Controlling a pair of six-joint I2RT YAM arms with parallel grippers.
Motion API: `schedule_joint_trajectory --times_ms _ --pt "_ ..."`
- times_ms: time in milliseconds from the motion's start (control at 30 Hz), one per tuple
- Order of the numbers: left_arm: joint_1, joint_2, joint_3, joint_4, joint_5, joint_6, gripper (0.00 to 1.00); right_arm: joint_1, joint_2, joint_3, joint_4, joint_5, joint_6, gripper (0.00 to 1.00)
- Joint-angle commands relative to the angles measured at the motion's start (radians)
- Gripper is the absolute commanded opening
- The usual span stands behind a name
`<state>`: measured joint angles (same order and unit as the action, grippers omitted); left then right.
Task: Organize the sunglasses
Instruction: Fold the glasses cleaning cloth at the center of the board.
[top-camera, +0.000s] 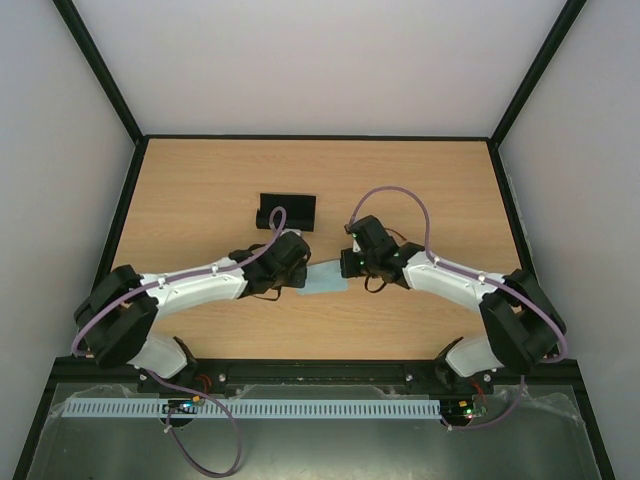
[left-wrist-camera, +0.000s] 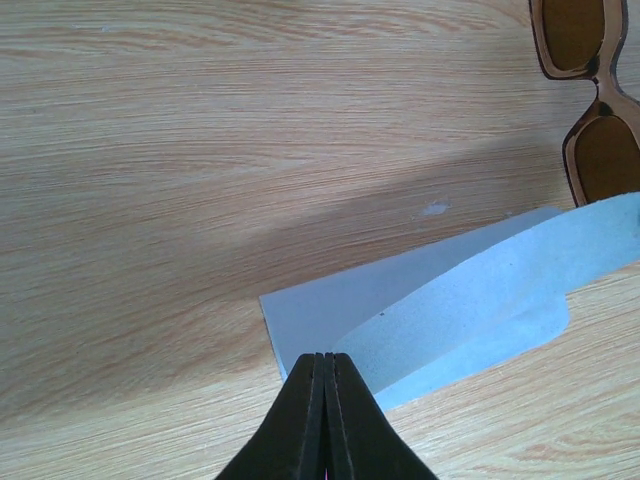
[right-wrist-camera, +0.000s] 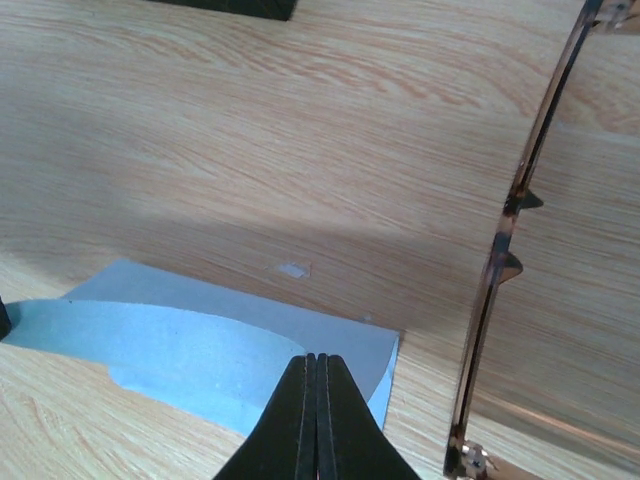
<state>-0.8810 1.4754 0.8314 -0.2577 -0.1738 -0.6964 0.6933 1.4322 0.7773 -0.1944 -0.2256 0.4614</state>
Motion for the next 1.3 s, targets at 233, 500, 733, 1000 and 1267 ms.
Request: schedule_joint_trajectory --times_ms 233,500,733,1000,1267 --pt "-0.029 -0.048 -0.037 -0.018 -0.02 -0.031 0.02 0.047 -0.048 -0.041 0.001 0.05 0.035 0.01" --pt "-0.058 -0.067 -0.083 0.001 -0.018 -0.067 0.02 0.068 -0.053 -0.061 0.008 0.056 0.047 0.01" --pt "-0.07 -0.066 -0.102 0.011 -0.017 -0.081 0.02 0.078 -0.057 -0.089 0.025 0.06 0.061 0.01" --pt "-0.084 -0.066 -0.098 0.011 -0.018 -0.087 0.02 0.083 -0.074 -0.099 0.026 0.07 0.067 0.01" --pt "-0.096 -0.065 -0.1 0.008 -0.02 -0.093 0.02 0.082 -0.086 -0.093 0.016 0.08 0.066 0.01"
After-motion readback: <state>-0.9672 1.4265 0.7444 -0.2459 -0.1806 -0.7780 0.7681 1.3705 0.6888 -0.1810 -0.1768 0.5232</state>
